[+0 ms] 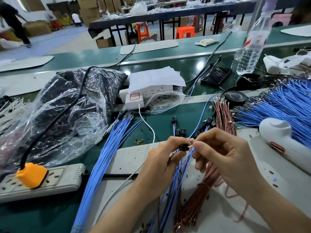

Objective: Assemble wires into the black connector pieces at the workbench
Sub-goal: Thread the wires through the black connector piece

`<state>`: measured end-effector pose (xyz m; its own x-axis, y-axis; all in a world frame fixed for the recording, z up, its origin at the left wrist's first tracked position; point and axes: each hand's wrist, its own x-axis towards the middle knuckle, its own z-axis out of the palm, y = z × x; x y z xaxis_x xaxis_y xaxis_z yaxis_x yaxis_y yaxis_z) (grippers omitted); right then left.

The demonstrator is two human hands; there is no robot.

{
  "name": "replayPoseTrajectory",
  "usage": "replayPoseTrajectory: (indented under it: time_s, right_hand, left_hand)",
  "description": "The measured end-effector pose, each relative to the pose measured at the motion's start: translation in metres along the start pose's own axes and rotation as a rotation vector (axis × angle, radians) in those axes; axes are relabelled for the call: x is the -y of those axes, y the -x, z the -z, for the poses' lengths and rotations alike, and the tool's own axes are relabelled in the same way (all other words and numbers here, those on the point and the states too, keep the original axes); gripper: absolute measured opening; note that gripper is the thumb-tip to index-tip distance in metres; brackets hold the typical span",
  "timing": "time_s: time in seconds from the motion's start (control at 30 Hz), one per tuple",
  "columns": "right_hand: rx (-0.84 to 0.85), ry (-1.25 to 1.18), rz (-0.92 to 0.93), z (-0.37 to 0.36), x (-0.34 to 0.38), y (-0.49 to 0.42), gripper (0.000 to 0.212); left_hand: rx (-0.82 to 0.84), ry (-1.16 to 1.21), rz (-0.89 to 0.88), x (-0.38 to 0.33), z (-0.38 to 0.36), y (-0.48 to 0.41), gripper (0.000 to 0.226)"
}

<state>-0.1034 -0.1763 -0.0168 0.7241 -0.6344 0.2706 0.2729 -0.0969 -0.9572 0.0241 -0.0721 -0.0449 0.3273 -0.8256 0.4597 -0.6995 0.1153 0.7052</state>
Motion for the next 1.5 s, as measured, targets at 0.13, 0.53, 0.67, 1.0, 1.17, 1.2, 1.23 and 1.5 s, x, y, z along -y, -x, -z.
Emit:
replayPoseTrajectory:
  time_s: [0.13, 0.53, 0.67, 1.0, 1.17, 1.2, 1.23, 1.5]
  right_hand:
    - [-0.036, 0.120, 0.013, 0.002, -0.003, 0.000, 0.018]
    - [0.000, 0.300, 0.023, 0.012, -0.003, -0.004, 0.010]
    - [0.010, 0.268, -0.062, 0.013, -0.003, -0.005, 0.019]
    - [-0.034, 0.330, -0.068, 0.012, -0.004, -0.007, 0.034]
    - [-0.002, 0.316, -0.058, 0.013, -0.006, -0.006, 0.031]
    - [0.015, 0.303, -0.064, 0.013, -0.005, -0.006, 0.030]
    - [0.034, 0.290, -0.072, 0.014, -0.005, -0.007, 0.029]
    - [0.107, 0.045, -0.142, 0.015, -0.005, -0.010, 0.016]
  left_hand:
    - [-0.022, -0.018, 0.008, 0.001, -0.003, 0.000, 0.025]
    - [-0.091, -0.026, -0.051, 0.003, -0.004, 0.000, 0.033]
    - [-0.049, -0.003, -0.019, 0.002, -0.005, 0.000, 0.031]
    - [-0.064, -0.015, -0.047, 0.002, -0.004, -0.001, 0.026]
    - [-0.029, -0.046, -0.029, 0.003, -0.003, 0.000, 0.025]
    - [-0.023, -0.045, -0.027, 0.002, -0.003, 0.000, 0.023]
    - [-0.020, -0.042, -0.026, 0.001, -0.003, 0.000, 0.022]
    - [-0.028, 0.048, -0.011, 0.003, -0.001, -0.001, 0.021]
